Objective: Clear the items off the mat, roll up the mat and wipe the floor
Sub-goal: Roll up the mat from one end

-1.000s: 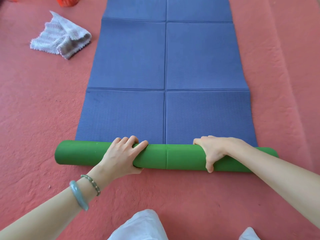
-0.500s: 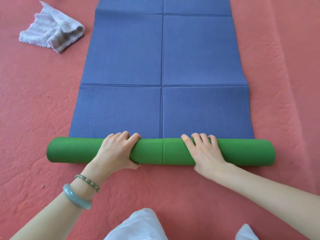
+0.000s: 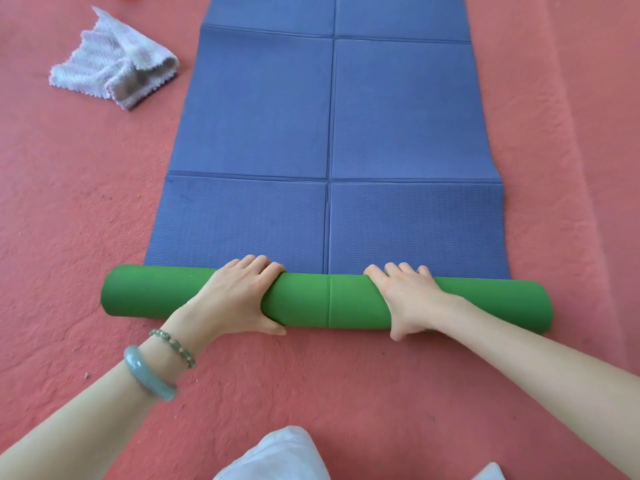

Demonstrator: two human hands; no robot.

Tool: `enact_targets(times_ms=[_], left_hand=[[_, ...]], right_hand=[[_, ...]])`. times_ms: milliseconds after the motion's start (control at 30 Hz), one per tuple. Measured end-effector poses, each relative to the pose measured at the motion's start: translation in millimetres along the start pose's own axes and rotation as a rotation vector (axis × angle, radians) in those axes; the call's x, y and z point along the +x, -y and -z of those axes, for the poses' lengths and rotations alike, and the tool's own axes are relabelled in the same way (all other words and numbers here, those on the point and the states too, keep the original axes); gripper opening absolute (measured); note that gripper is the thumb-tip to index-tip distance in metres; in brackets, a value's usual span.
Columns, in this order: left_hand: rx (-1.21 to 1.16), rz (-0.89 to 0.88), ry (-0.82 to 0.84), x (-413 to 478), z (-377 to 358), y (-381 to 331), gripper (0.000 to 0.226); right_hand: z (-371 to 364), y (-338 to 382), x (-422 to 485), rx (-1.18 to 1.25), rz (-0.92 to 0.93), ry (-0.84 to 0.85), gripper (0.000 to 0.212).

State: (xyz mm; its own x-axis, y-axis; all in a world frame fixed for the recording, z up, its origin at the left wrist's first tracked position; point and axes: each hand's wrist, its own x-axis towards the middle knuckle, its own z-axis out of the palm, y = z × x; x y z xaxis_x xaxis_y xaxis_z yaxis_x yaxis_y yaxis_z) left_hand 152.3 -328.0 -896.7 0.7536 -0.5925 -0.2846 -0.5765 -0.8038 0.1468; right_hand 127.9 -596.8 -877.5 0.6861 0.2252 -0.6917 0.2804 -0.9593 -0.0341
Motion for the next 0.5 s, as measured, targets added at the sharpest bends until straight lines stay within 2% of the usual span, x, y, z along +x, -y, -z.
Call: enact_targets(times_ms=[133, 200, 267, 367, 500], left_hand=[[0.117, -0.033, -0.135, -16.4, -16.6, -15.5, 0.125], [0.094, 0.017, -0.156, -14.3, -23.0, -24.0, 0.127], [0.080, 0.049, -0.199, -6.5, -24.9, -26.7, 0.116], [0.092, 0.062, -0.235, 5.5, -21.9, -21.4, 0.094], [0.061, 0.091, -0.129, 21.5, -8.4, -12.5, 0.083]], right_hand=[[16.6, -7.9, 14.0, 0.094, 0.022, 0.143, 0.095], [18.1, -8.5, 16.3, 0.128, 0.007, 0.171, 0.096], [15.2, -7.3, 16.3, 0.129, -0.019, 0.163, 0.098], [10.2, -4.4, 11.5, 0.090, -0.046, 0.007, 0.099], [-3.8, -0.3, -7.4, -0.005, -0.023, -0.284, 0.100]])
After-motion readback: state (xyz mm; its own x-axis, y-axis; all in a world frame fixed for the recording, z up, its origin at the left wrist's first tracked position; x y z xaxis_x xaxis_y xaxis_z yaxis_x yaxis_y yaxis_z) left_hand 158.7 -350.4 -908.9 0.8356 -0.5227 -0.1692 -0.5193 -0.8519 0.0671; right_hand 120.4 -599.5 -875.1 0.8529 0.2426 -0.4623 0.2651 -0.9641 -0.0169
